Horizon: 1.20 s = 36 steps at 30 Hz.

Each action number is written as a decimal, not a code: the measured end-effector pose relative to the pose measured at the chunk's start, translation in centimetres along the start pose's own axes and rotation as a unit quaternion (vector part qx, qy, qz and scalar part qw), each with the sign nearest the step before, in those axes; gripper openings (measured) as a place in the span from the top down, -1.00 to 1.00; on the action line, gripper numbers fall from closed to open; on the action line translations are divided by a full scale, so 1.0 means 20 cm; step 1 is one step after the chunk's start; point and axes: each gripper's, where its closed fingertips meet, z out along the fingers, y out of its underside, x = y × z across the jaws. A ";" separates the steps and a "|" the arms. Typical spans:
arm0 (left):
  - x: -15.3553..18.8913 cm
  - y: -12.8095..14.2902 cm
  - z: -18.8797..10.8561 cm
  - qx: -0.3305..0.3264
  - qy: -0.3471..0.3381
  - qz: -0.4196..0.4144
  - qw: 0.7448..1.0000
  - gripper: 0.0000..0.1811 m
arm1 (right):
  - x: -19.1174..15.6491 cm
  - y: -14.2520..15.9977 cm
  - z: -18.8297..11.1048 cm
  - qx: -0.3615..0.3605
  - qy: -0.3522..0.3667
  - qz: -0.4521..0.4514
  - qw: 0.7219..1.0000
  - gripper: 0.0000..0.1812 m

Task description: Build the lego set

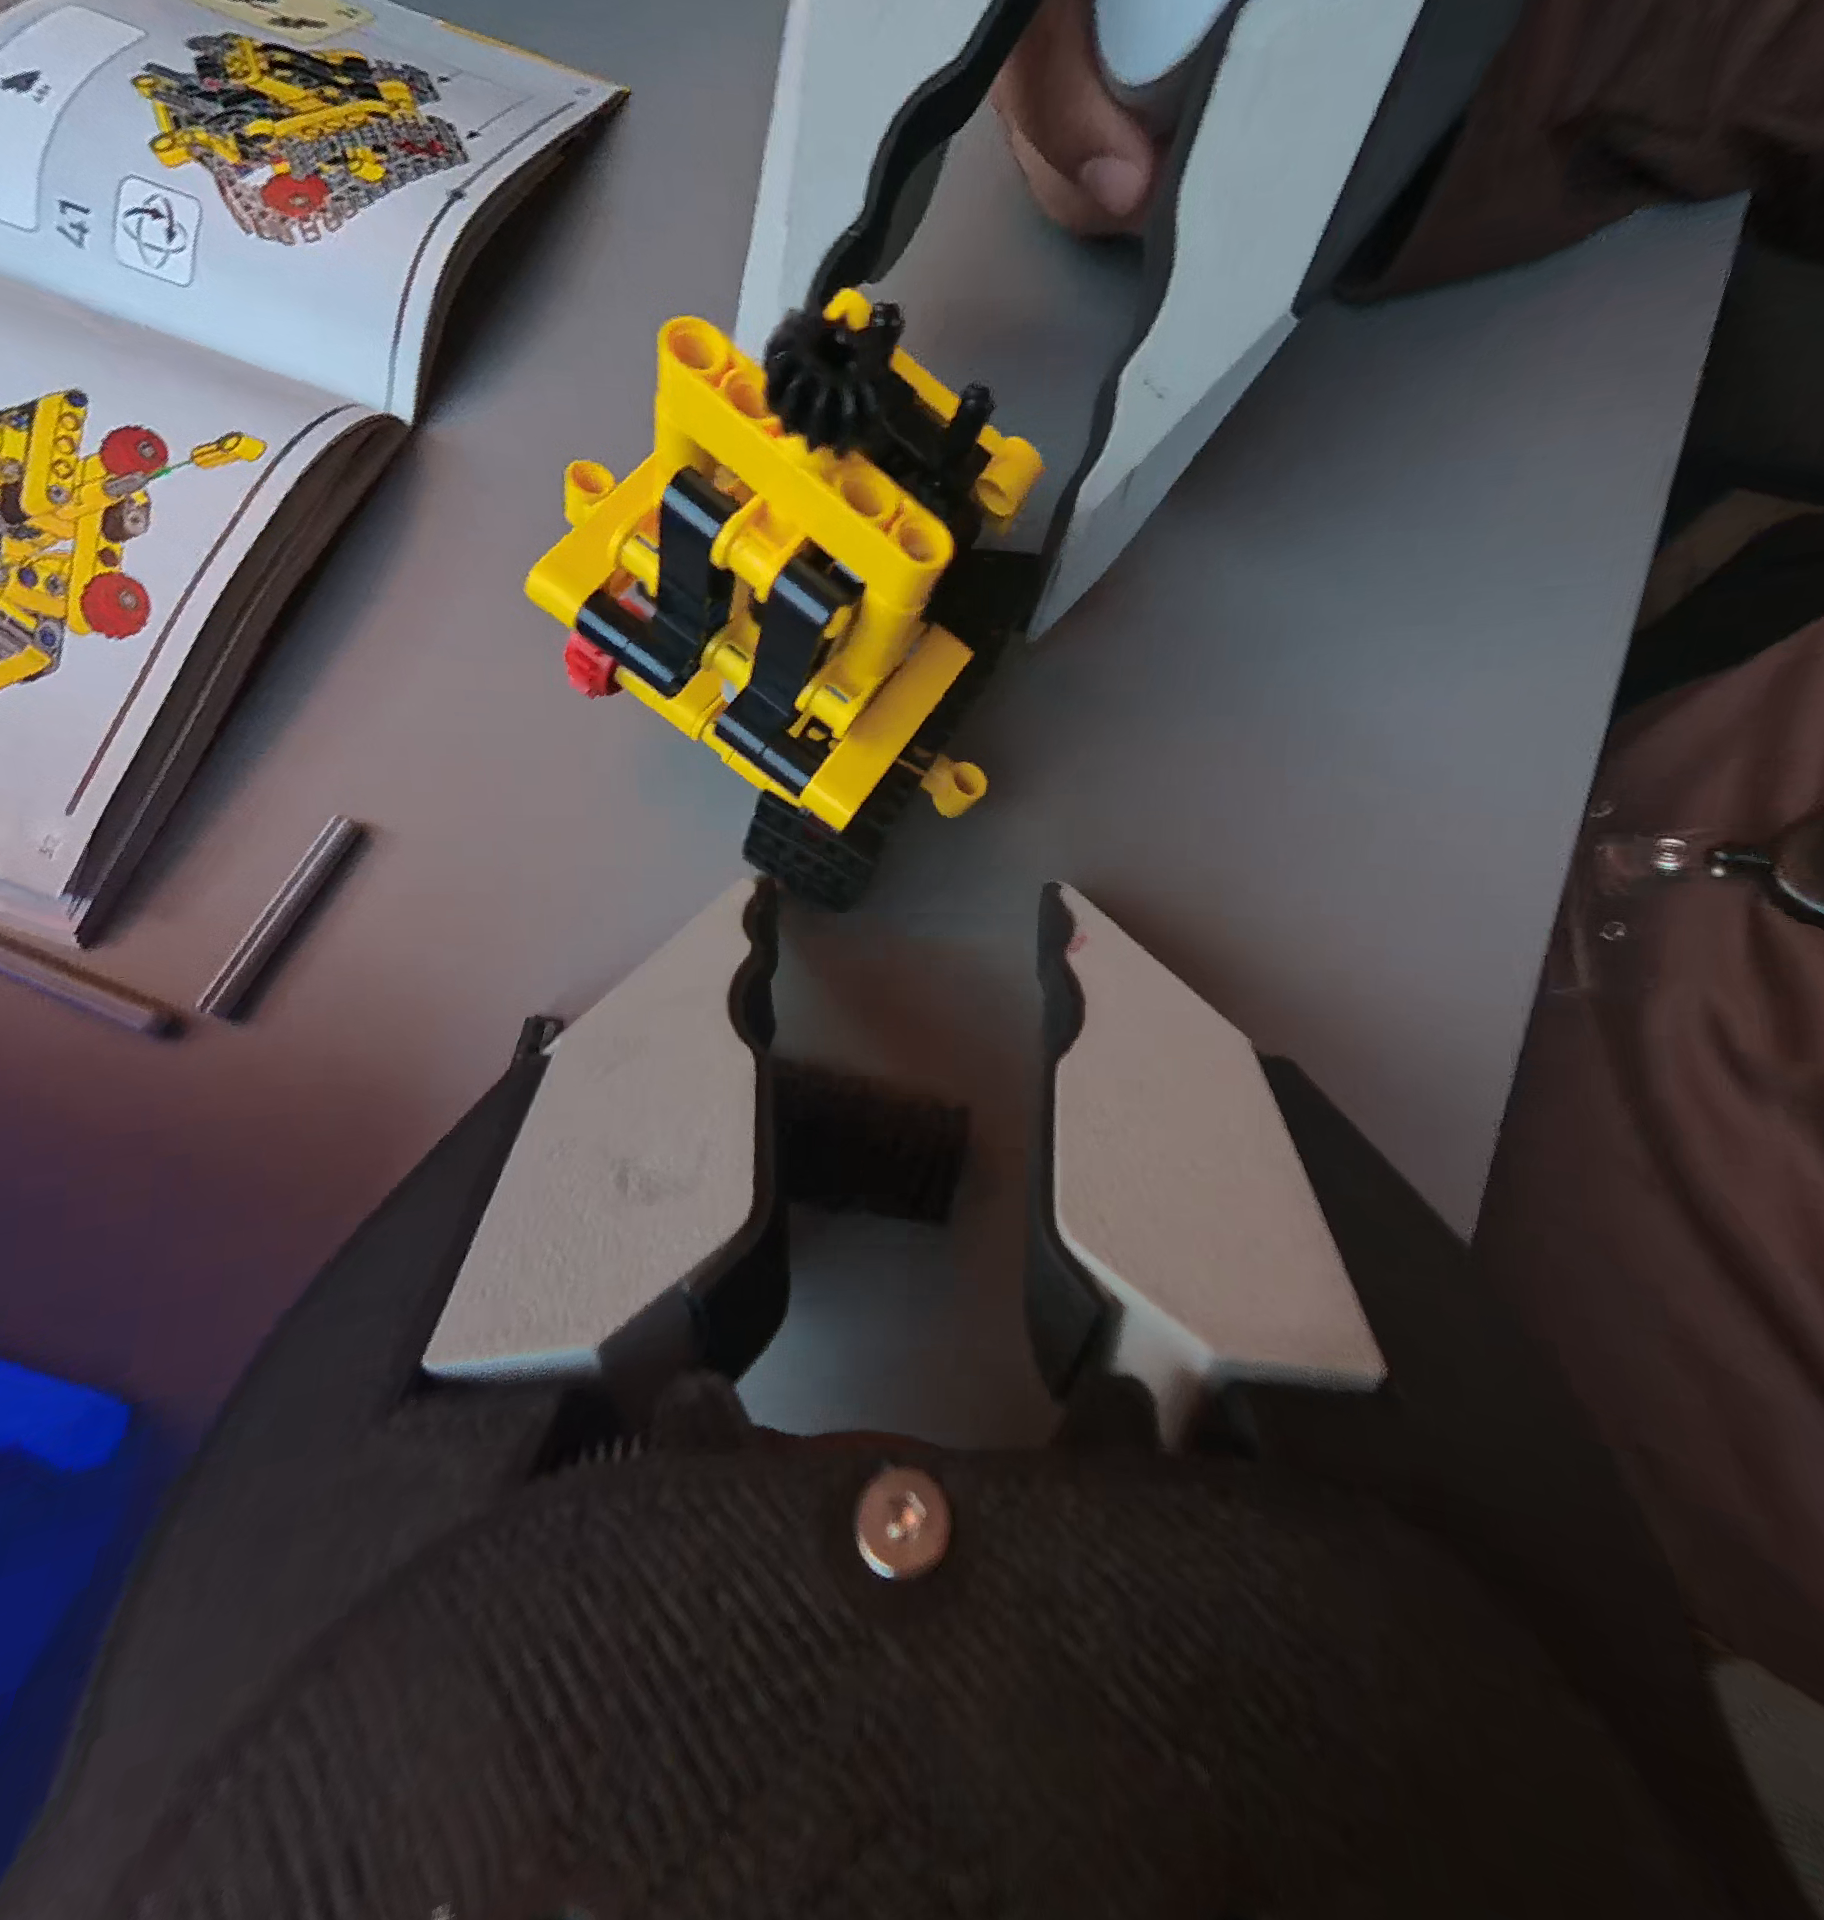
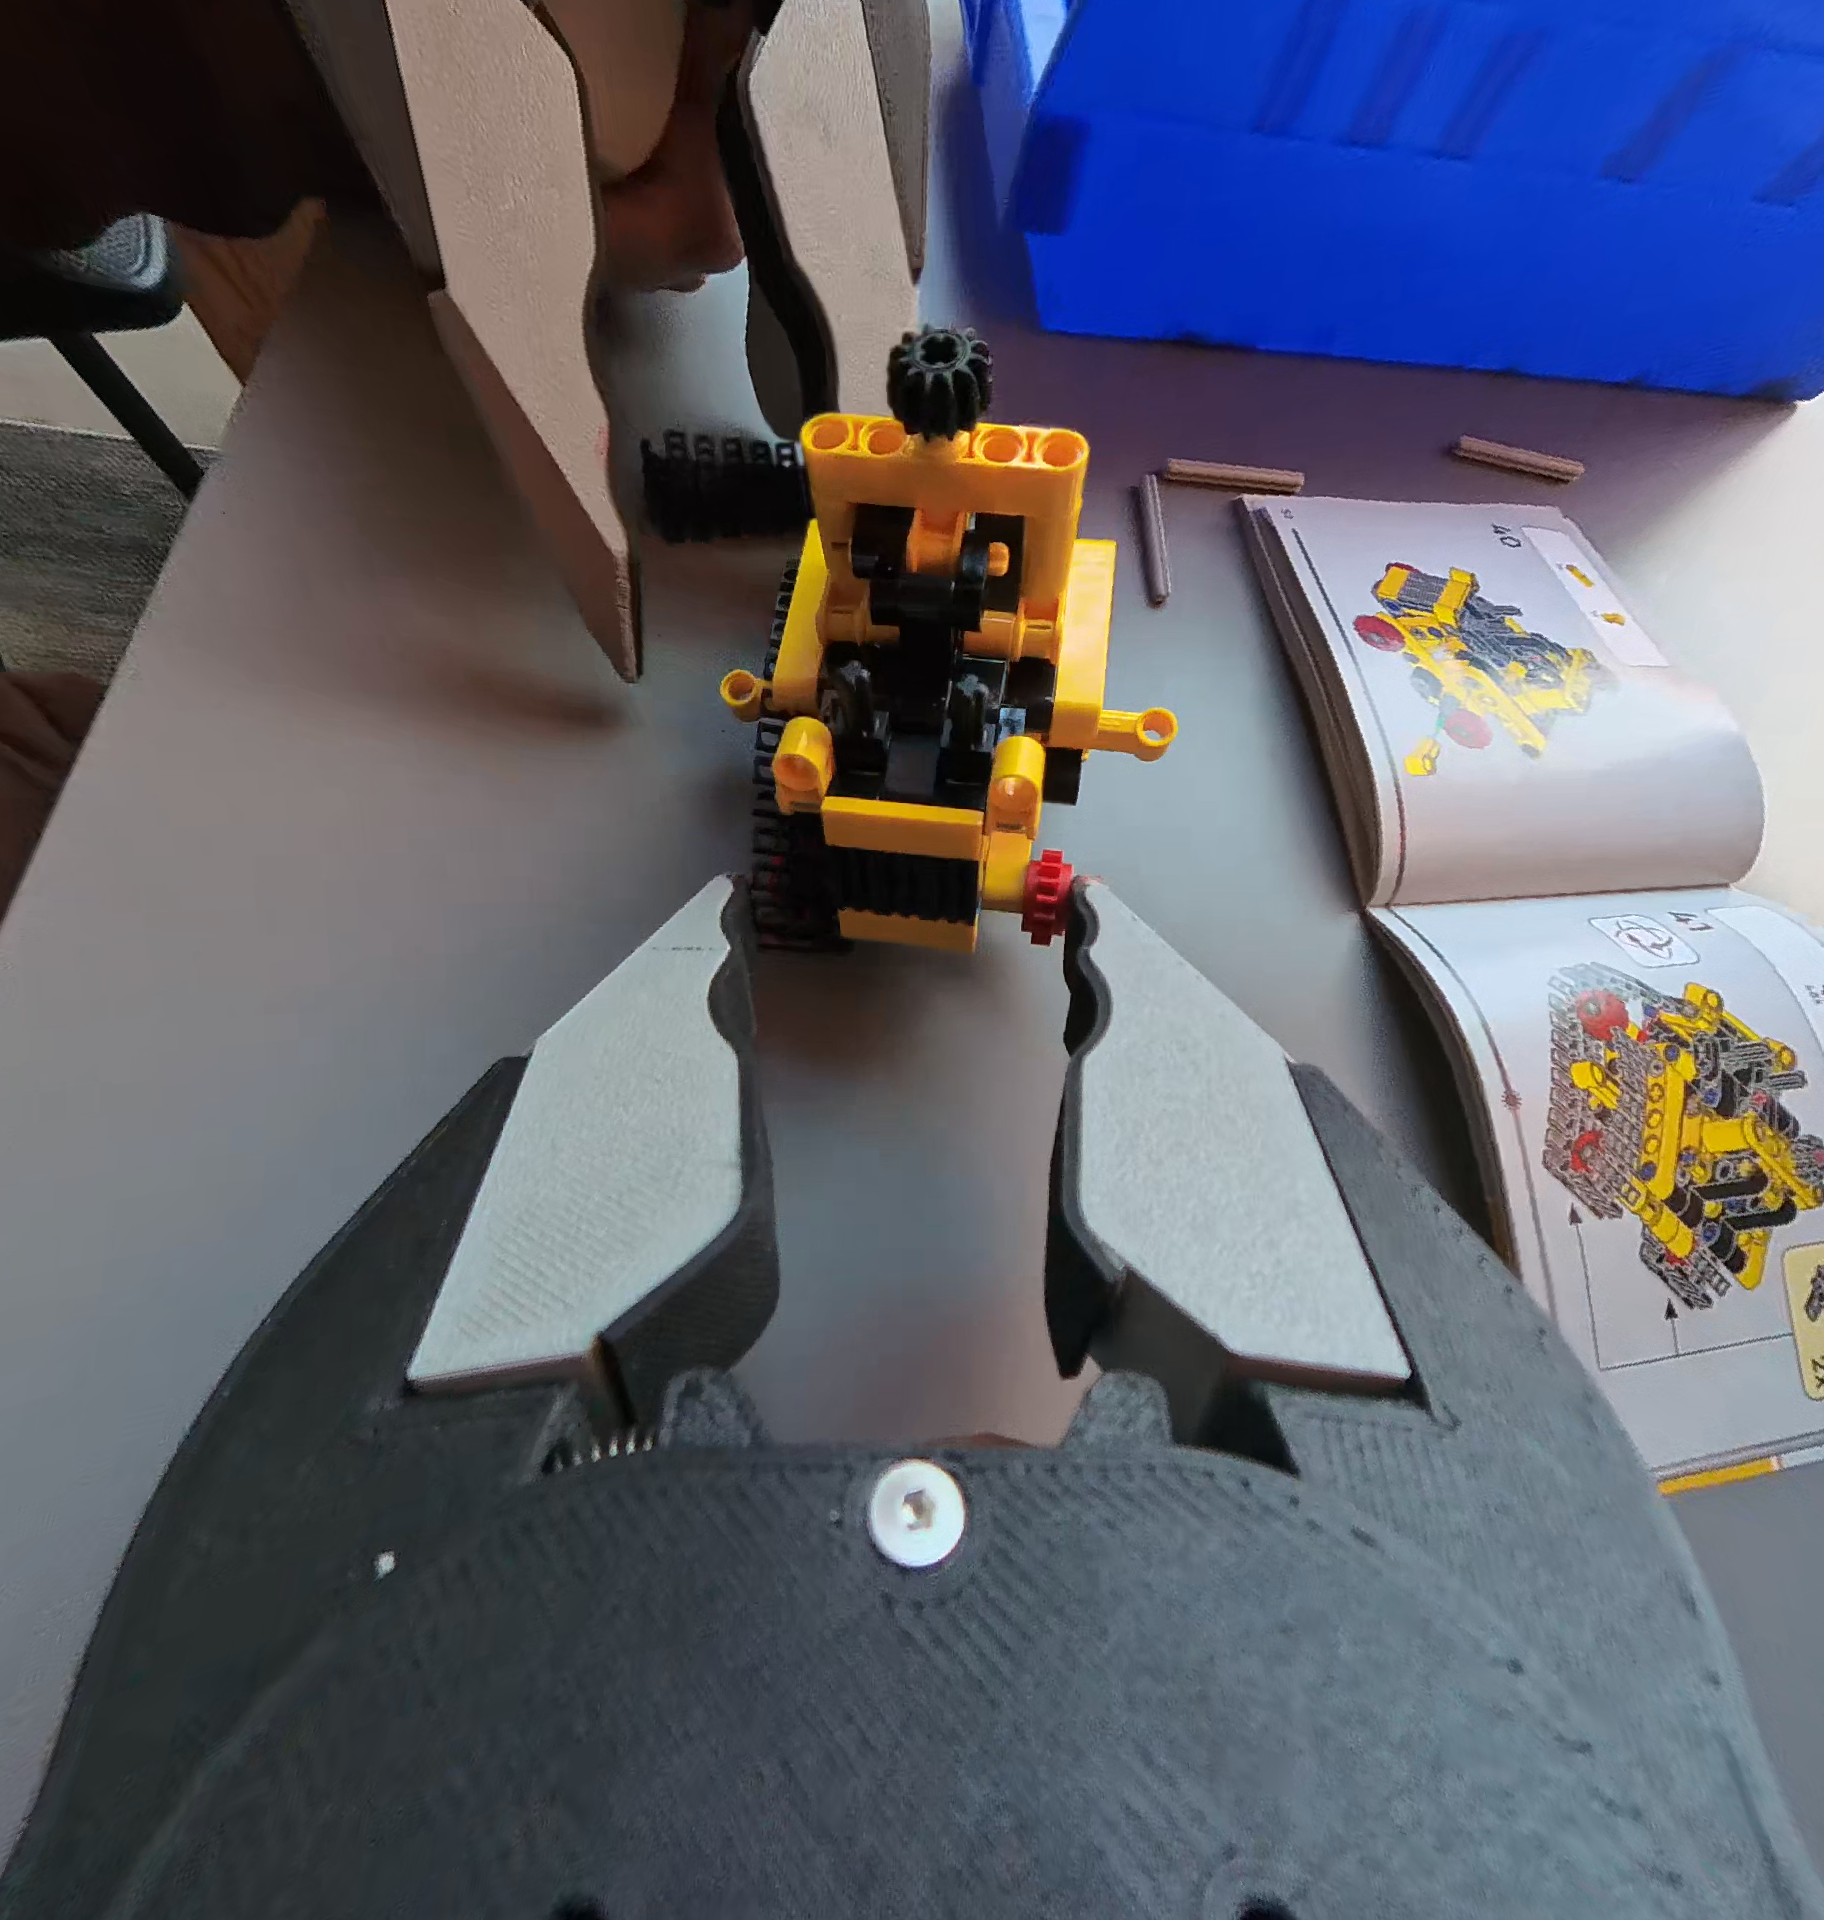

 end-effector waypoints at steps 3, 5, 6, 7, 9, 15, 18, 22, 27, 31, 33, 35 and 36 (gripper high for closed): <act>-0.03 -0.03 0.03 -0.003 -0.002 0.009 1.000 0.58 | 0.03 0.01 -0.01 0.001 -0.012 0.010 1.000 0.35; -0.04 -0.05 0.06 -0.004 0.008 0.008 1.000 0.68 | 0.03 0.03 -0.04 0.004 -0.021 0.021 1.000 0.35; -0.04 -0.06 0.07 -0.005 0.015 0.010 1.000 0.71 | 0.04 0.04 -0.06 0.004 -0.022 0.027 0.999 0.35; -0.04 -0.08 0.09 -0.005 0.019 0.014 1.000 0.77 | 0.03 0.06 -0.08 0.003 -0.024 0.029 0.999 0.35; -0.03 -0.12 0.14 -0.009 0.029 0.026 0.999 0.81 | 0.03 0.10 -0.12 0.002 -0.018 0.027 0.999 0.35; 0.04 -0.24 0.28 -0.021 0.096 0.054 0.994 0.80 | 0.04 0.22 -0.28 0.000 0.005 0.027 1.000 0.34; 0.06 -0.26 0.30 -0.024 0.128 0.058 0.990 0.76 | 0.05 0.24 -0.32 0.008 0.006 0.023 1.000 0.35; 0.05 -0.28 0.27 -0.005 0.144 0.040 0.989 0.70 | 0.06 0.25 -0.32 0.003 -0.013 0.017 1.000 0.35; -0.03 -0.29 0.21 0.028 0.108 0.046 0.993 0.70 | 0.07 0.25 -0.32 0.010 -0.028 0.019 0.999 0.36; -0.04 -0.28 0.20 0.031 0.112 0.040 0.992 0.68 | 0.07 0.22 -0.34 0.031 -0.032 0.018 0.999 0.51; -0.03 -0.28 0.20 0.031 0.116 0.043 0.992 0.67 | 0.08 0.22 -0.34 0.031 -0.026 0.020 0.999 0.46; -0.03 -0.29 0.20 0.032 0.120 0.042 0.991 0.66 | 0.09 0.22 -0.35 0.036 -0.023 0.021 0.999 0.45; -0.03 -0.29 0.20 0.032 0.122 0.040 0.991 0.66 | 0.09 0.22 -0.36 0.039 -0.022 0.022 0.999 0.44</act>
